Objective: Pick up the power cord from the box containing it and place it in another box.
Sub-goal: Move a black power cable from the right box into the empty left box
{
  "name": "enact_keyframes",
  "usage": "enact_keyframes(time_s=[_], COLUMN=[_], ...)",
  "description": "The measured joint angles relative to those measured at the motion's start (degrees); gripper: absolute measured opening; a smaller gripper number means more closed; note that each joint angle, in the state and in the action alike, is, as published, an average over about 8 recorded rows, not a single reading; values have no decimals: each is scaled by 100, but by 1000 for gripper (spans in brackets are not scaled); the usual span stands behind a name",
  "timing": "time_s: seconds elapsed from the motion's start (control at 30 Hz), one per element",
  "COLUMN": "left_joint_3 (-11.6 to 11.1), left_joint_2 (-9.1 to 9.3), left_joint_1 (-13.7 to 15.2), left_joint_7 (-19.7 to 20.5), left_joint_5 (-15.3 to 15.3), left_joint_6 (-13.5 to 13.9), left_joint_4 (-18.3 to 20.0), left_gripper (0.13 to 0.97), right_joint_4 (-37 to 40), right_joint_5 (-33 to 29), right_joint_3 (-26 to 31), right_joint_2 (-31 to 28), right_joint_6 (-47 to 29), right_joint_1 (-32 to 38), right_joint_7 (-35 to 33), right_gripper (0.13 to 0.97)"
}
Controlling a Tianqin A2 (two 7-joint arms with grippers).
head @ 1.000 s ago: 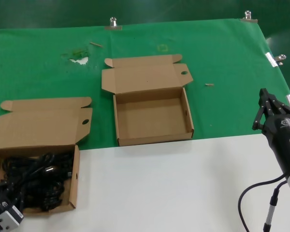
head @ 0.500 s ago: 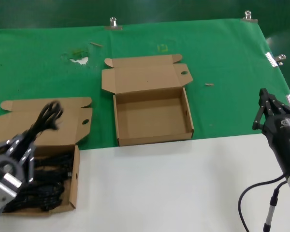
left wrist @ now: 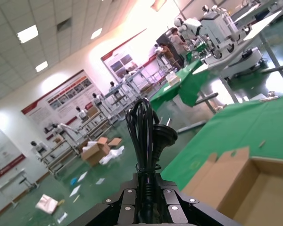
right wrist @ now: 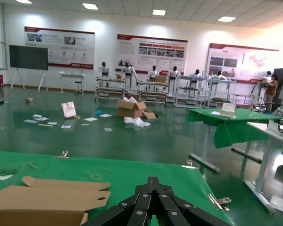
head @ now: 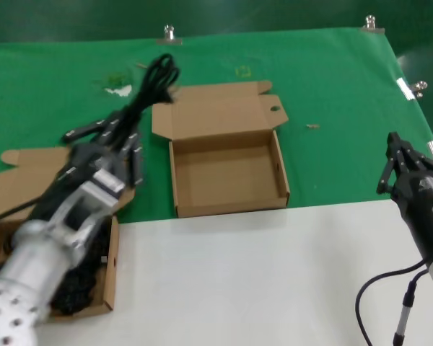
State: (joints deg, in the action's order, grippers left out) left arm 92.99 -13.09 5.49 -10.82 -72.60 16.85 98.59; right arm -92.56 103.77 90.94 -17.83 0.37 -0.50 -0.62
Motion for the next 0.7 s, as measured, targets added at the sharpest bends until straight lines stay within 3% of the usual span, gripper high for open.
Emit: enact_keyframes(time_s=[0.13, 0.3, 0.53, 0.7], left_joint_3=[120, 683, 1708, 2227], left_joint_2=[618, 1075, 1274, 1300], left_joint_1=[346, 709, 1154, 1521], left_joint_7=[192, 324, 778, 1537], left_joint_5=[888, 1899, 3191, 4043], left_joint_6=[318, 364, 132, -199], left_joint_4=[-72, -263, -919, -1732], left_gripper=[199, 198, 197, 197], right_joint_4=[0, 0, 0, 0], right_joint_5=[0, 0, 0, 0], right_joint_3=[0, 0, 0, 0], right_joint_2=[0, 0, 0, 0], right_joint_6=[0, 0, 0, 0], right_joint_1=[0, 0, 0, 0], right_joint_7=[0, 0, 0, 0], right_gripper=[138, 138, 138, 138])
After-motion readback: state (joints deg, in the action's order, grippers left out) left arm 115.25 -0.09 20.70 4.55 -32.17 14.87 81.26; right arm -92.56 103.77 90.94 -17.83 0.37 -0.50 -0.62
